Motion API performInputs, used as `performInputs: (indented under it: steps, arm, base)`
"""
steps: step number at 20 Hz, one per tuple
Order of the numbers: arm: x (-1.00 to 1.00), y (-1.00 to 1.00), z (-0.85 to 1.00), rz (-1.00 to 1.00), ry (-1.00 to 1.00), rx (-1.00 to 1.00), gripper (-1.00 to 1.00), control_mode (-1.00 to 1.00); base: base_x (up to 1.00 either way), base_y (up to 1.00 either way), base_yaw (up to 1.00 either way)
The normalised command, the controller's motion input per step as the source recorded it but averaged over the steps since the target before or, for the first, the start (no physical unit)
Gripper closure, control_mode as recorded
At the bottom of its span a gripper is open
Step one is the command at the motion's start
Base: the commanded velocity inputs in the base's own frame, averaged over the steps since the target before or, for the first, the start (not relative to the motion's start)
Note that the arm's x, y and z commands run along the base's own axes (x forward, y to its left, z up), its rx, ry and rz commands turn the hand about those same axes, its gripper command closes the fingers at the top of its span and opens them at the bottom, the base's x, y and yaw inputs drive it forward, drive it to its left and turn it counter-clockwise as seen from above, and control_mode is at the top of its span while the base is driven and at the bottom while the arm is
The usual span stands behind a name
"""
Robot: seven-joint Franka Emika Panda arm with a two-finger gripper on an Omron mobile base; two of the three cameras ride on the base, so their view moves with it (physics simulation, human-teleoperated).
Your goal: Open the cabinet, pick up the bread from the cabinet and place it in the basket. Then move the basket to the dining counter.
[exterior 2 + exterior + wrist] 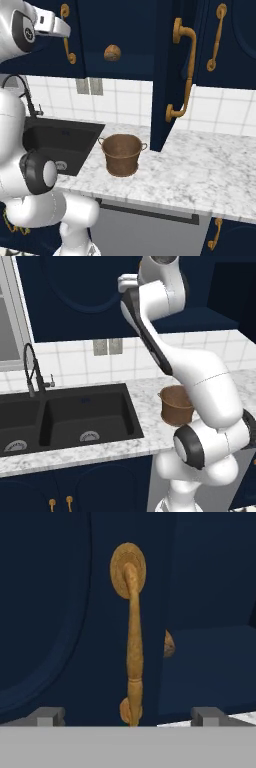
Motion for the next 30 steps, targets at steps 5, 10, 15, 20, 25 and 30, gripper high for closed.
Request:
performInputs:
  steps: [5, 10, 15, 20, 25, 30]
  arm:
    - [0.53, -0.12, 0.00, 0.06, 0.00, -0.02, -1.00, -1.00]
    - [0.36, -0.04, 0.00, 0.01, 0.00, -0.04, -1.00, -1.00]
    - [0.38, 0.00, 0.00, 0.00, 0.00, -0.06, -1.00, -1.00]
    - [0.33, 0.00, -0.05, 0.00, -0.08, -0.02, -1.00, -1.00]
    - [0.22, -0.02, -0.03, 0.03, -0.12, 0.00, 1.00, -1.00]
    - [0.11, 0.00, 0.00, 0.01, -0.02, 0.00, 1.00, -1.00]
  base:
    - [0.00, 0.00, 0.00]
    - [0.00, 0.00, 0.00]
    - [0.00, 0.00, 0.00]
    - [0.00, 0.00, 0.00]
    - [0.00, 0.00, 0.00]
    - [0.00, 0.00, 0.00]
